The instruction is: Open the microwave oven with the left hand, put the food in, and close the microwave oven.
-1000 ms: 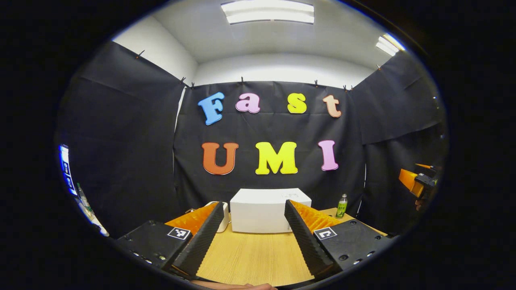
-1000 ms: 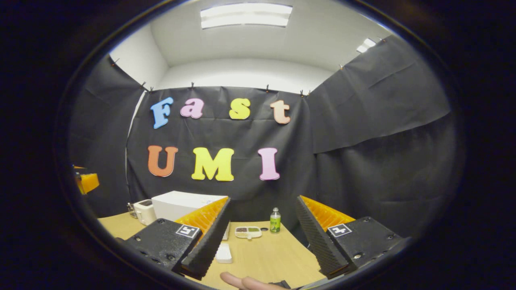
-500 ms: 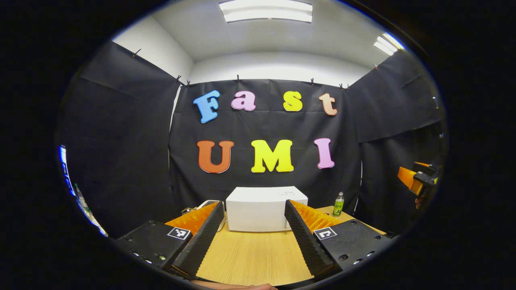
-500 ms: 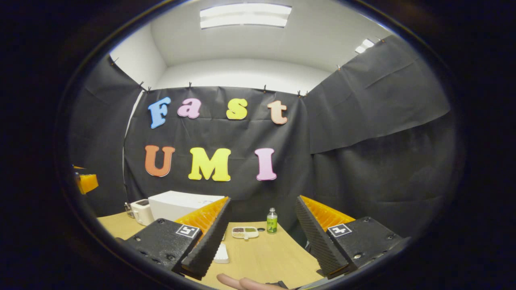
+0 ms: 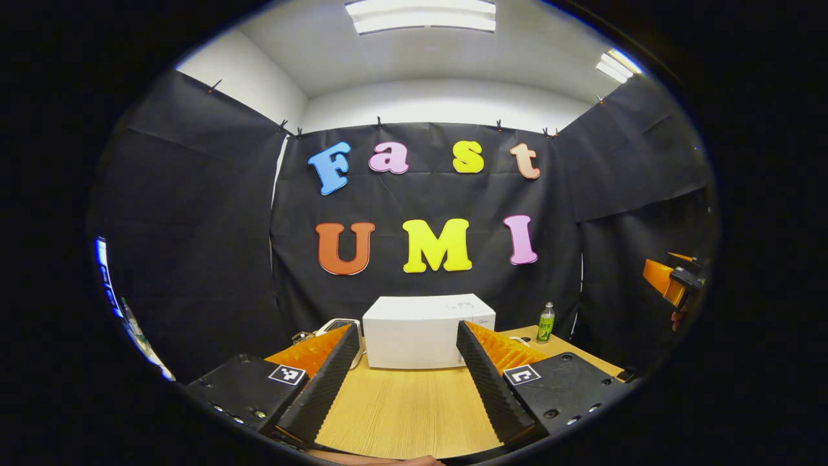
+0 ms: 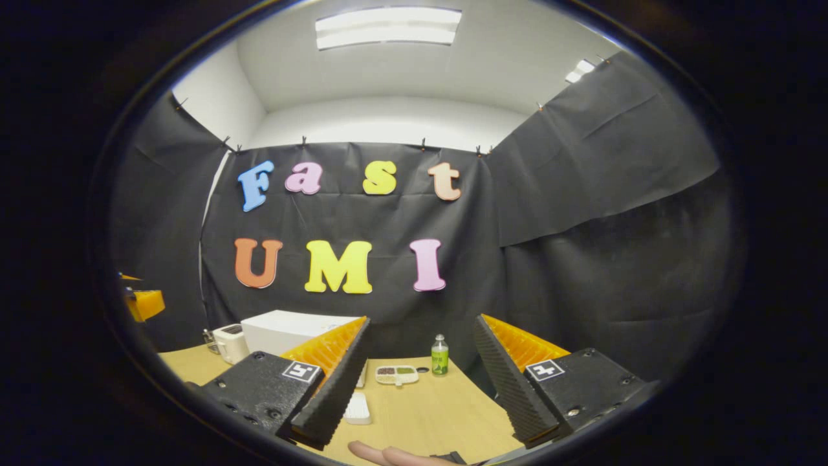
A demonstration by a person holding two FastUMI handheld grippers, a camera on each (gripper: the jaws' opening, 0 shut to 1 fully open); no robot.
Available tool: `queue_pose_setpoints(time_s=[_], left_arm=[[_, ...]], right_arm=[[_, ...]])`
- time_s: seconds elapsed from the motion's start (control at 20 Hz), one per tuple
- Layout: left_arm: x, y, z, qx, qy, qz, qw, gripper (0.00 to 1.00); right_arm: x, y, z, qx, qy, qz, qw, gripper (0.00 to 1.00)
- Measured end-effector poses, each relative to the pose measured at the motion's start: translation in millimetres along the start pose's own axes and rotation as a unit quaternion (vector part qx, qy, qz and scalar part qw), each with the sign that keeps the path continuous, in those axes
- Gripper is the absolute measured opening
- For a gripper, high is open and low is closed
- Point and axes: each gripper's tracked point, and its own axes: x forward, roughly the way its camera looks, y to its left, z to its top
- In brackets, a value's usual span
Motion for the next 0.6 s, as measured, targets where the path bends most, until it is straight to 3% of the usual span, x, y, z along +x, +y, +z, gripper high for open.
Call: queue_pose_setpoints(time_s=[0.45,0.5,0.55,0.6], left_arm=[[-3.3,-6.8,7.2,-0.019,-0.019,-0.015,1.000,0.95],[-4.1,-5.4,8.2,-0.022,-0.025,-0.014,0.999,0.95],[-4.1,-5.3,9.2,-0.026,-0.028,-0.014,0.999,0.95],[-5.4,-6.9,8.8,-0.028,-0.030,-0.017,0.999,0.95]], right_arm=[[-3.2,7.8,-0.9,0.009,-0.005,0.017,1.000,1.00],[-2.3,9.7,-1.6,0.008,-0.004,0.021,1.000,0.91],[-0.1,7.5,-5.2,0.008,0.000,0.018,1.000,1.00],[1.7,5.2,-9.9,0.005,0.007,0.014,1.000,1.00]])
